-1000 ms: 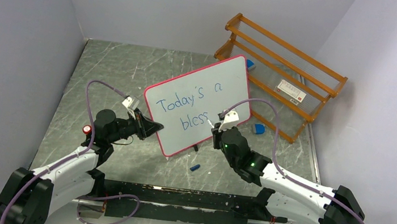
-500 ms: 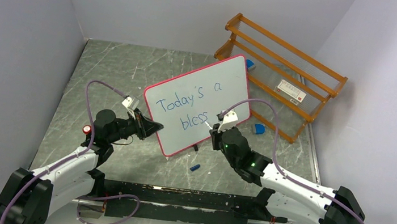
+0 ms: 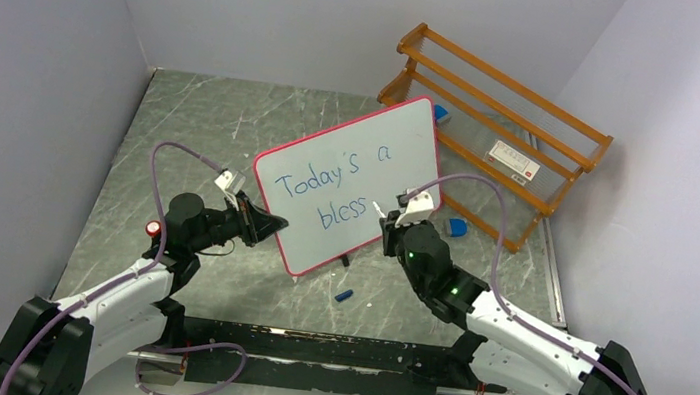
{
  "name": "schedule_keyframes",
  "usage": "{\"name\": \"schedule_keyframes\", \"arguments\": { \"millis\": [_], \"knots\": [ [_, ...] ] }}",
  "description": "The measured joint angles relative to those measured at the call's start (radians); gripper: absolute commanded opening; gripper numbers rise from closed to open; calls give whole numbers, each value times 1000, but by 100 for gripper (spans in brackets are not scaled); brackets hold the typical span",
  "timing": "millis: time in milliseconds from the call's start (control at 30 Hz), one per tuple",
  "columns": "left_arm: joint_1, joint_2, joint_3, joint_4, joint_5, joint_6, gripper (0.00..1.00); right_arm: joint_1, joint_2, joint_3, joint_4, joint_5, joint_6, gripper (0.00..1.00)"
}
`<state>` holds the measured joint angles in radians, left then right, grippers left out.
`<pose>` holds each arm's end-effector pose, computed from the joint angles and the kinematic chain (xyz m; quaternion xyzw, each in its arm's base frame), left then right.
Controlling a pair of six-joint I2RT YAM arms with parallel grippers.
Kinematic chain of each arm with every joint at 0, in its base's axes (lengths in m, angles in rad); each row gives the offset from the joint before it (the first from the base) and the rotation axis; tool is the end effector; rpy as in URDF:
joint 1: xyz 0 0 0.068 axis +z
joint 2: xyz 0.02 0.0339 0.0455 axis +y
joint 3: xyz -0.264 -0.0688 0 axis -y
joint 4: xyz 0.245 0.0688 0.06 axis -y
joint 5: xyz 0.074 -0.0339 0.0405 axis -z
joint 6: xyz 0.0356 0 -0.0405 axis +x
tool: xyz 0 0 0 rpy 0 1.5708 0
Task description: Write a sentence on the whiteboard
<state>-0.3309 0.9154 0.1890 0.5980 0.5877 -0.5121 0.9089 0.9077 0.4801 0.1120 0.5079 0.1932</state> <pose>0.1684 -0.0787 0.1917 0.1254 0.7332 -0.4570 0.4877 0.1398 0.1512 0.2419 -0.1362 0.7855 0.1243 0.5907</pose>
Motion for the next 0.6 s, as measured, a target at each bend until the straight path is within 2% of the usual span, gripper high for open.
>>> {"name": "schedule_keyframes", "arguments": {
  "millis": [600],
  "knots": [
    [0, 0, 0, 0, 0, 0, 5, -64, 76, 12, 79, -66, -31, 0]
  ]
}}
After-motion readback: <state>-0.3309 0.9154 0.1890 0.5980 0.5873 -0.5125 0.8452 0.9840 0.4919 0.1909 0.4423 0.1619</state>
